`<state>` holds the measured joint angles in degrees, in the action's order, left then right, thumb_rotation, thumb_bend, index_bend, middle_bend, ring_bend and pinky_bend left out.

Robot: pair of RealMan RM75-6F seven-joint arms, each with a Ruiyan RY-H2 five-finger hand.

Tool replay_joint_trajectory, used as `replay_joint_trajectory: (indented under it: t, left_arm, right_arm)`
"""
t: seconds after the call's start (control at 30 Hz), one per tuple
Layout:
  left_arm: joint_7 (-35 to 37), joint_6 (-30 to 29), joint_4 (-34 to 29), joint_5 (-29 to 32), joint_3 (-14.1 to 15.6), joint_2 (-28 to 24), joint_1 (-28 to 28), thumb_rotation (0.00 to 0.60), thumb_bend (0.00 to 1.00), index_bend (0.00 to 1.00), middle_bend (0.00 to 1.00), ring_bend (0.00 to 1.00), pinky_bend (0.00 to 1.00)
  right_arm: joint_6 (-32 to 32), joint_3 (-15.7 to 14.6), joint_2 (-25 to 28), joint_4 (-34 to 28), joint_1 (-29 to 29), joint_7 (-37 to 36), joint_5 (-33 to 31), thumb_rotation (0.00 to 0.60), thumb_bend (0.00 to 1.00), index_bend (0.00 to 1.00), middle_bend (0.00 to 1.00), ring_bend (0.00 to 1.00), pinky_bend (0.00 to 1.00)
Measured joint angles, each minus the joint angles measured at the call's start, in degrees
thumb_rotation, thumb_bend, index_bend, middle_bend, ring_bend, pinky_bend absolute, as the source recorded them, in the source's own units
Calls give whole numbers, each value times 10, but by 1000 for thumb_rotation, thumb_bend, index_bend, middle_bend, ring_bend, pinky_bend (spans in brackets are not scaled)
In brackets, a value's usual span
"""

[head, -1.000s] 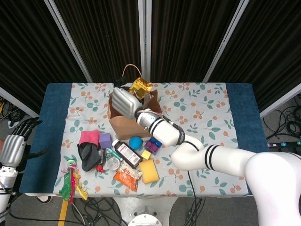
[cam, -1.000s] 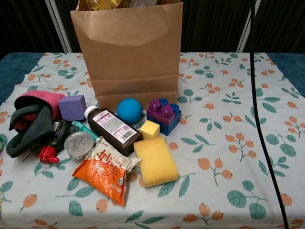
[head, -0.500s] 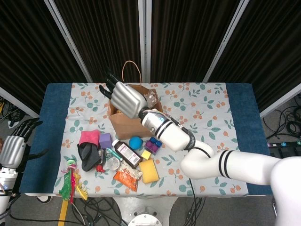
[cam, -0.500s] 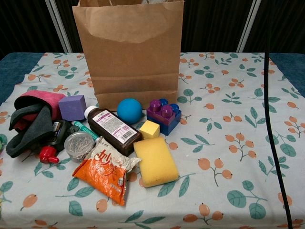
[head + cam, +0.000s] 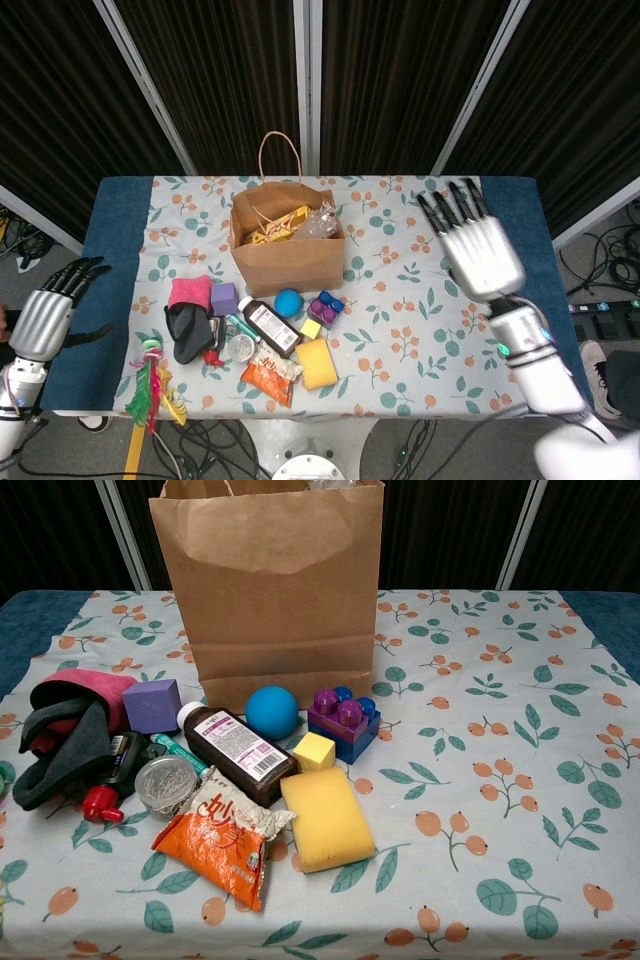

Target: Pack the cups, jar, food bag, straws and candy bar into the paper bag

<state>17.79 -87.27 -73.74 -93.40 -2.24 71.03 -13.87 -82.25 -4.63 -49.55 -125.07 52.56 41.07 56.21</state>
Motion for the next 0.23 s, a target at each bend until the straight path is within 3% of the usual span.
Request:
replay_joint_trajectory:
  t: [0.1, 0.23]
  left_arm:
    - [-26, 4, -23, -5, 6, -13, 0, 600, 128, 233, 249, 155, 250]
    - [-57, 6, -39, -9, 12, -20, 2, 600, 127, 233, 249, 155, 250]
  right_arm:
    - [-42, -45, -1, 25, -118, -117, 64, 600, 0, 0, 28, 0, 0]
    - [-106, -81, -36, 131, -250, -288, 147, 600, 0, 0, 25, 0, 0]
